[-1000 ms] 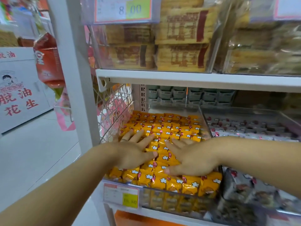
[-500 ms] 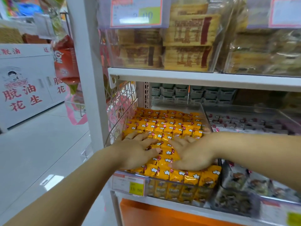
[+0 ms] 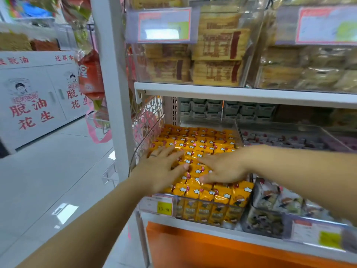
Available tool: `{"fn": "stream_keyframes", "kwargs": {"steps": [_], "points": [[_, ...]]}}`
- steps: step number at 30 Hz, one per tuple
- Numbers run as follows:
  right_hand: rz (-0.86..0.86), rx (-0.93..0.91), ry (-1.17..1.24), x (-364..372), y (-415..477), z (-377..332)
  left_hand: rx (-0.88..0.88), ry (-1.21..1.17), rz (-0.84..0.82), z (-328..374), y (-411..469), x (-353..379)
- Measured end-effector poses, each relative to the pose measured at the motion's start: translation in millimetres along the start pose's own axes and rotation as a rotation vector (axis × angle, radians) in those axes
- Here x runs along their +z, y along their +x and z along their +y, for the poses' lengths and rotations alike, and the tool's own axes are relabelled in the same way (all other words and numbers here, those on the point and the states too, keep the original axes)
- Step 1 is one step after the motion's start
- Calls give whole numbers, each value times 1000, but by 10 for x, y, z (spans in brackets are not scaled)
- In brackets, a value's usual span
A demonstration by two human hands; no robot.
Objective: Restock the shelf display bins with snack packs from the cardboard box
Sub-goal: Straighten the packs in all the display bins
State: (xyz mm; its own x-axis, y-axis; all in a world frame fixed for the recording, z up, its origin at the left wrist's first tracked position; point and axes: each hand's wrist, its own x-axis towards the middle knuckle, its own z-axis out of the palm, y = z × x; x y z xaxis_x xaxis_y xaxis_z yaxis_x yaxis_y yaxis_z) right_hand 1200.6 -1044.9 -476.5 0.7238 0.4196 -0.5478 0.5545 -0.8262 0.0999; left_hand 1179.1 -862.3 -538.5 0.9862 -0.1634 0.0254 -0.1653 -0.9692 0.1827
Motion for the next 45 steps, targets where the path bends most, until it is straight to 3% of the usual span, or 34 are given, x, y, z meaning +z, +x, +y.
{"fn": "stream_keyframes", "kwargs": {"steps": [3, 5, 9, 13, 25, 34, 45], "points": [[139, -69, -21, -105, -361, 80, 33, -87, 164, 32, -111, -121], [248, -59, -104, -74, -608, 150, 148, -57, 242, 218, -193, -140], [401, -31, -215, 178, -792, 201, 336, -256, 131, 681, -325, -3], [542, -19, -178, 336, -739, 163, 276, -246, 122, 818, -346, 158], [645, -17, -63, 545, -709, -6, 251, -357, 190, 742, -365, 267], [630, -33, -226, 581, -706, -40, 270, -368, 205, 721, -393, 259], [612, 118, -413, 601, -517, -70, 243, -338, 315, 748, -364, 297]]}}
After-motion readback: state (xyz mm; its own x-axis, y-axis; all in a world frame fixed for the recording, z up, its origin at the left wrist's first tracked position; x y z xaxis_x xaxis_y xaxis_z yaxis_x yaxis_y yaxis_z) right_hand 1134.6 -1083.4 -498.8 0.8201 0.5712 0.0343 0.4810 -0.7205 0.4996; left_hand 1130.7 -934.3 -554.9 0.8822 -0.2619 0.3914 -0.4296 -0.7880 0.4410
